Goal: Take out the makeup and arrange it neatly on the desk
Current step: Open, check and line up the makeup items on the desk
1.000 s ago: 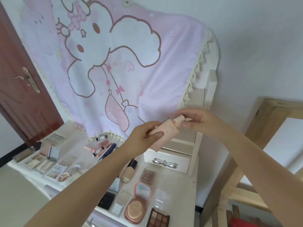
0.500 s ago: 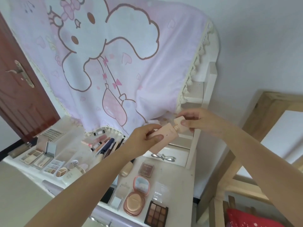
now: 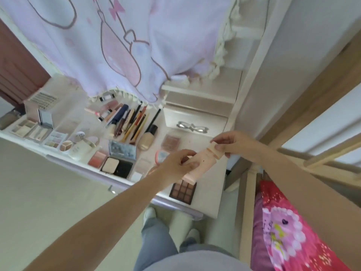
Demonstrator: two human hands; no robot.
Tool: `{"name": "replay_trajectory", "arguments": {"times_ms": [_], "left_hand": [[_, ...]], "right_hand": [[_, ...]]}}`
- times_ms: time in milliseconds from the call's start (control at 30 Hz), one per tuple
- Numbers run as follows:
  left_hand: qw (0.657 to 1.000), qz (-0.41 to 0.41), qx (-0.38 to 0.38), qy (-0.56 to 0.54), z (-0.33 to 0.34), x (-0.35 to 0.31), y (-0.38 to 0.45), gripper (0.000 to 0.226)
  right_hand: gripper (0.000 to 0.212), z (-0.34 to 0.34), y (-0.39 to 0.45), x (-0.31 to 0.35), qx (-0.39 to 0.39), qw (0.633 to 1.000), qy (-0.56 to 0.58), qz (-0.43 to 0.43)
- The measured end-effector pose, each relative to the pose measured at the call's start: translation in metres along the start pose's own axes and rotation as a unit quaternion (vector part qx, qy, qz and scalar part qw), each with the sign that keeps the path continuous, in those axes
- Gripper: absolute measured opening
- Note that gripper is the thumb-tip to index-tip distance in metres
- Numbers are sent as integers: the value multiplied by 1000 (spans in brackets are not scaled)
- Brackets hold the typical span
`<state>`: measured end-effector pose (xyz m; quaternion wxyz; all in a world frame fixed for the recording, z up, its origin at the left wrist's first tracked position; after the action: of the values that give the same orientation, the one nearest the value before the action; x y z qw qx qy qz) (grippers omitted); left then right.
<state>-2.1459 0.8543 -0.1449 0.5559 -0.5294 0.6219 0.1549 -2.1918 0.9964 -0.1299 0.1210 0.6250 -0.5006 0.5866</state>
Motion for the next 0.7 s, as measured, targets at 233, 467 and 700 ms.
{"name": "replay_trajectory", "arguments": {"times_ms": [233,467,700], "left_hand": [[991,-110,78,-22,82,83,4,38],[987,-157,36,-10,98,108,4,39],[975,-154,26,157,93,104,9,31]], "right_hand": [[30,44,14,-109,13,993,-26,116],[27,50,27,-130,-26,992,-35,122],[20,47,20,-123,-119,984,-100,83]]}}
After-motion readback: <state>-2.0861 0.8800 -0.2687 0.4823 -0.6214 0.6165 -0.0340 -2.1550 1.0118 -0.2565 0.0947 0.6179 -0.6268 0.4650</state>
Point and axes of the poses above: each hand's wrist, its own y-axis towards the middle knuckle, its own z-axis out of the palm, x = y × z, the point moved 9 cm from there along y, towards the middle knuckle, and after that the axes turned 7 degrees about x, right-handed, at the moved point
